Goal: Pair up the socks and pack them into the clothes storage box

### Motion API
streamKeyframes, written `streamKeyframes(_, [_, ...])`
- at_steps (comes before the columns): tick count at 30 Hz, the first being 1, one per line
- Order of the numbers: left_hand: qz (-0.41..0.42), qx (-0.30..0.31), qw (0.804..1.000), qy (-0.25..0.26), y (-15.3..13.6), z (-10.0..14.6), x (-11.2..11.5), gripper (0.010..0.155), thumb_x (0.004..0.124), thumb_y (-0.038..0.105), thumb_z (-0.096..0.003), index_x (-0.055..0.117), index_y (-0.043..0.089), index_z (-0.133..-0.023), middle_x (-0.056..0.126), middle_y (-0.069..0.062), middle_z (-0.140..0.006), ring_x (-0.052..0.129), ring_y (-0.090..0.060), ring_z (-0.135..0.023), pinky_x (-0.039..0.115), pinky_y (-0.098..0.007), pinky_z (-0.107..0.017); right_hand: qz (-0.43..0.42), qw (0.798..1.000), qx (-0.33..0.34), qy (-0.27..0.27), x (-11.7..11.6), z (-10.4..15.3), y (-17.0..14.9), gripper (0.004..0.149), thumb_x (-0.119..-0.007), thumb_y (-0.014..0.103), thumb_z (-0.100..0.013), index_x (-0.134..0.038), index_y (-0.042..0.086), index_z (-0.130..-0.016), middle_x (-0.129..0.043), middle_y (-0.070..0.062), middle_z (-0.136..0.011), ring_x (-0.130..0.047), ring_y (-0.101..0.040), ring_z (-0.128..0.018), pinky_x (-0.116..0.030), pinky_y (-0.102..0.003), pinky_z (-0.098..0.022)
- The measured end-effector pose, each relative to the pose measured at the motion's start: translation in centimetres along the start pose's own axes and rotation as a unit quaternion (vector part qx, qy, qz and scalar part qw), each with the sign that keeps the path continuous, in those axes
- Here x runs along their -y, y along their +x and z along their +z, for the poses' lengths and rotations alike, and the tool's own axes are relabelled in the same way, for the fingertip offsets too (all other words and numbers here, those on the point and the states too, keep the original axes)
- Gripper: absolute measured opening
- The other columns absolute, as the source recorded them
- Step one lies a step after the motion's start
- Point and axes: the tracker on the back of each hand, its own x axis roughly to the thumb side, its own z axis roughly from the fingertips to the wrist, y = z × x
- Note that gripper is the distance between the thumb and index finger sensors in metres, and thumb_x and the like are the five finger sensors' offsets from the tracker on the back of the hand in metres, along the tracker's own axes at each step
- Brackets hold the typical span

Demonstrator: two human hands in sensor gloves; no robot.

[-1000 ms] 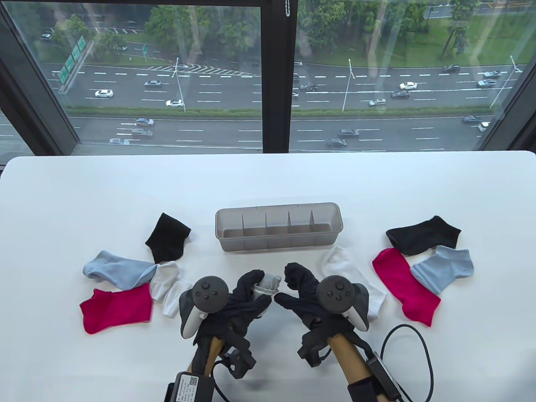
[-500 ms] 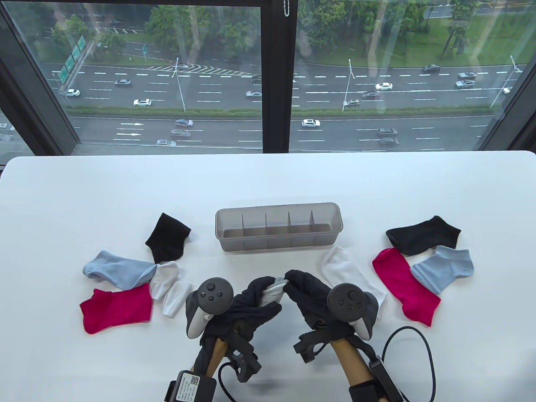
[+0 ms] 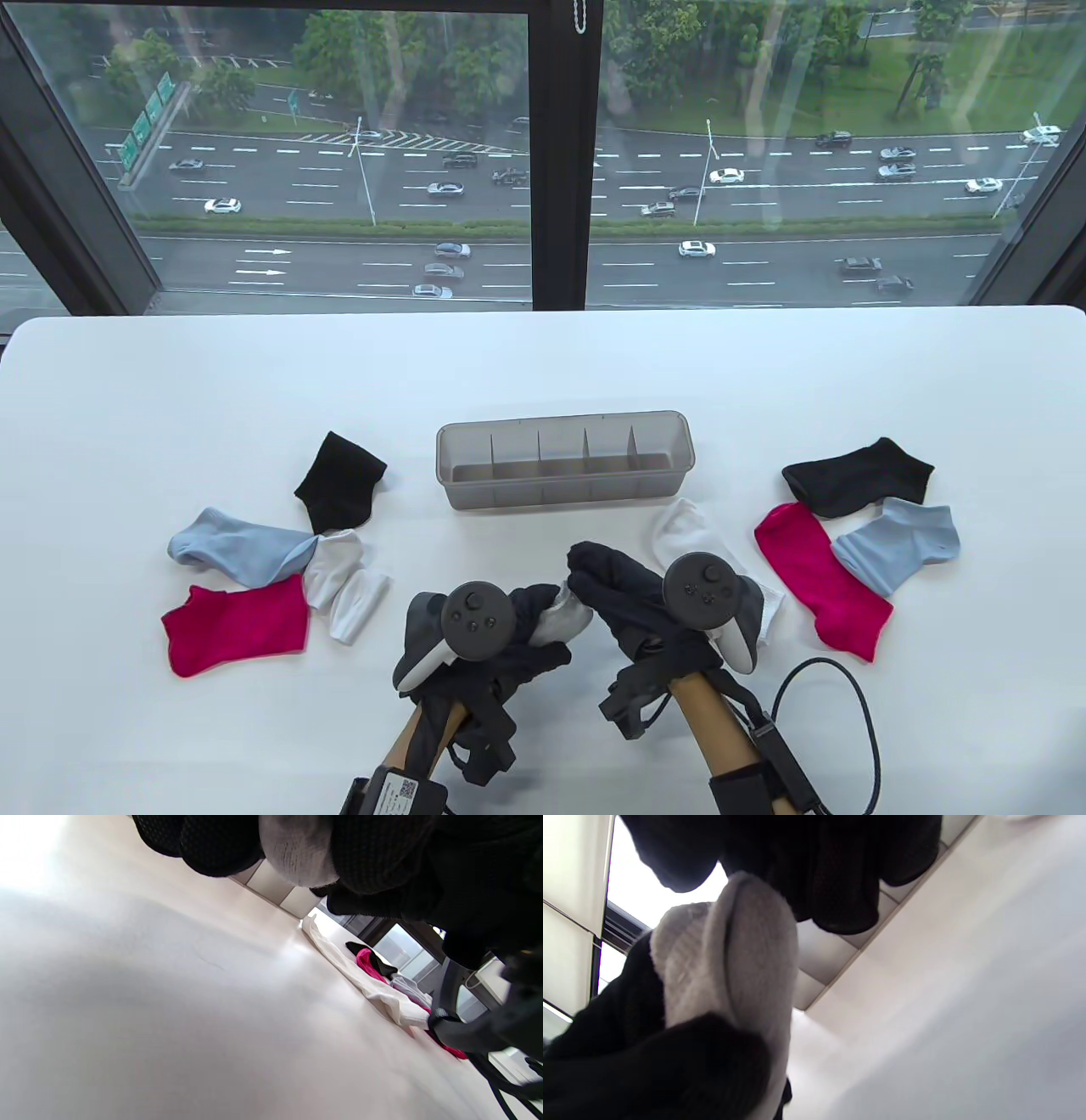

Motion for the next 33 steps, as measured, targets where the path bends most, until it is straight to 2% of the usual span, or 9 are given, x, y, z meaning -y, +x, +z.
streamKeyframes(2, [0.009, 0.006, 1.000, 0.017, 0.1, 0.1, -0.2, 0.066, 0.082, 0.044, -0.0479, 0.044, 0.037, -0.101, 0.076, -0.008, -0.091, 0.090, -0.019, -0.063, 0.068, -0.052, -0.075, 0.032, 0.997, -0.011, 0.067, -0.7, 0.0, -0.1, 0.073, -0.077, 0.054, -0.048, -0.061, 0.013, -0.106, -0.082, -0.018, -0.097, -0.091, -0.035, -0.079, -0.068, -0.056, -0.071])
streamKeyframes(6, [0.082, -0.002, 0.994, 0.073, -0.9, 0.5, -1.3, 0.042, 0.075, 0.042, -0.0523, 0.062, 0.029, -0.090, 0.086, -0.008, -0.093, 0.101, -0.026, -0.069, 0.075, -0.051, -0.071, 0.014, 0.997, -0.012, 0.070, -0.6, -0.2, -0.5, 0.050, -0.081, 0.037, -0.055, -0.066, 0.027, -0.101, -0.081, -0.014, -0.099, -0.092, -0.030, -0.078, -0.070, -0.053, -0.071])
streamKeyframes(9, [0.078, -0.005, 0.990, 0.120, -0.9, 0.8, -2.1, 0.043, 0.078, 0.035, -0.0523, 0.060, 0.025, -0.090, 0.089, -0.006, -0.090, 0.103, -0.024, -0.068, 0.077, -0.050, -0.071, -0.052, 0.995, -0.013, 0.087, -0.5, -0.3, -0.7, 0.047, -0.080, 0.033, -0.056, -0.066, 0.034, -0.100, -0.076, -0.013, -0.104, -0.090, -0.031, -0.081, -0.068, -0.053, -0.072])
streamKeyframes(12, [0.072, -0.010, 0.991, 0.109, -0.8, 0.7, -1.9, 0.059, 0.077, 0.036, -0.0524, 0.046, 0.022, -0.100, 0.085, -0.007, -0.090, 0.105, -0.022, -0.065, 0.081, -0.049, -0.069, -0.042, 0.997, -0.004, 0.066, -0.5, -0.2, -0.8, 0.046, -0.079, 0.032, -0.055, -0.066, 0.037, -0.099, -0.076, -0.011, -0.105, -0.087, -0.029, -0.083, -0.068, -0.051, -0.073])
streamKeyframes(15, [0.061, -0.025, 0.997, 0.033, -0.9, 0.5, -1.3, 0.085, 0.078, 0.053, -0.0479, 0.036, 0.018, -0.113, 0.076, -0.012, -0.094, 0.092, -0.029, -0.078, 0.070, -0.057, -0.074, -0.046, 0.998, 0.015, 0.033, -0.4, 0.0, -0.3, 0.054, -0.084, 0.030, -0.052, -0.064, 0.032, -0.102, -0.079, -0.009, -0.103, -0.088, -0.028, -0.082, -0.069, -0.050, -0.072])
streamKeyframes(17, [0.039, -0.025, 0.997, 0.061, -0.7, 0.4, -1.2, 0.058, 0.078, 0.048, -0.0488, 0.071, 0.020, -0.099, 0.086, -0.013, -0.092, 0.098, -0.032, -0.077, 0.075, -0.055, -0.071, -0.039, 0.998, 0.023, 0.044, -0.7, 0.0, 0.0, 0.059, -0.087, 0.031, -0.050, -0.061, 0.025, -0.103, -0.080, -0.011, -0.102, -0.089, -0.027, -0.082, -0.069, -0.048, -0.072])
streamKeyframes(19, [0.041, -0.036, 0.992, 0.111, -0.7, 0.6, -1.6, 0.045, 0.075, 0.043, -0.0517, 0.080, 0.019, -0.090, 0.099, -0.011, -0.079, 0.109, -0.028, -0.066, 0.086, -0.049, -0.062, -0.014, 0.999, 0.020, 0.027, -0.7, -0.1, -0.3, 0.058, -0.086, 0.031, -0.049, -0.065, 0.020, -0.102, -0.083, -0.014, -0.099, -0.093, -0.026, -0.078, -0.073, -0.048, -0.070])
streamKeyframes(25, [0.175, -0.030, 0.977, 0.118, -1.8, 0.6, -1.6, 0.046, 0.061, 0.042, -0.0566, 0.079, 0.016, -0.090, 0.105, -0.012, -0.069, 0.113, -0.028, -0.057, 0.089, -0.047, -0.056, -0.036, 0.999, 0.027, 0.027, 0.7, 0.0, -0.2, 0.050, -0.086, 0.032, -0.049, -0.075, 0.027, -0.098, -0.088, -0.013, -0.095, -0.097, -0.019, -0.066, -0.078, -0.044, -0.064])
streamKeyframes(33, [0.001, -0.068, 0.966, 0.249, -0.6, 1.5, -2.6, 0.039, 0.071, 0.038, -0.0545, 0.075, 0.022, -0.090, 0.102, -0.004, -0.077, 0.108, -0.022, -0.068, 0.082, -0.045, -0.065, 0.002, 0.999, -0.001, -0.046, 4.6, 0.3, 0.9, 0.052, -0.086, 0.023, -0.051, -0.073, 0.017, -0.101, -0.085, -0.019, -0.098, -0.096, -0.026, -0.071, -0.075, -0.049, -0.067])
